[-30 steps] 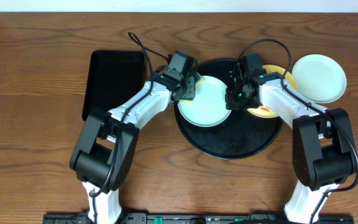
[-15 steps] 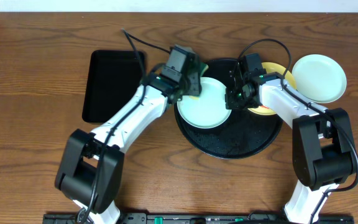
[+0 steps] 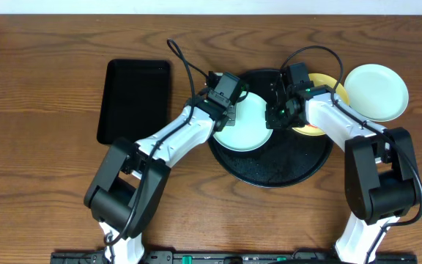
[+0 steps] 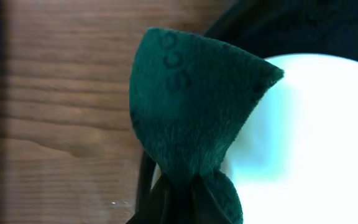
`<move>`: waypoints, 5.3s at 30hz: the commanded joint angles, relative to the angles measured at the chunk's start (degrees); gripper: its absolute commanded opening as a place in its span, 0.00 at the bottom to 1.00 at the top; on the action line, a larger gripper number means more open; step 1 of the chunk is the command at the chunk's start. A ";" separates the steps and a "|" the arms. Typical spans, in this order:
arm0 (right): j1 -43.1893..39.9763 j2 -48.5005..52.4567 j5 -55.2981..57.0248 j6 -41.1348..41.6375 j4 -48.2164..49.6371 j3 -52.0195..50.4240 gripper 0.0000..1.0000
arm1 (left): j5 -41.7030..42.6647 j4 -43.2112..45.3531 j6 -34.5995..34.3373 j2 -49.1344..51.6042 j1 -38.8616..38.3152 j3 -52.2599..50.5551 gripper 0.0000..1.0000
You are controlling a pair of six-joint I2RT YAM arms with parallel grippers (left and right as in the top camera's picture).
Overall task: Clean dirty plates on tray and stack at the side
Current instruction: 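Keep wiping the green plate with the sponge in the left gripper, then scrub the green plate's lower edge with the sponge, left gripper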
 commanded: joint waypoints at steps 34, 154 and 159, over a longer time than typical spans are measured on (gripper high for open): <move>0.33 1.64 1.68 -1.60 -0.70 -0.68 0.01 | -11.26 9.42 7.54 3.96 -5.92 -0.96 0.08; 1.84 1.66 2.08 0.57 1.31 -0.70 0.01 | 42.88 -4.90 -13.38 2.86 -2.12 -1.49 0.07; 1.84 1.64 2.10 0.55 0.90 -0.70 0.01 | 34.36 -5.49 -12.46 2.86 -1.79 -1.49 0.07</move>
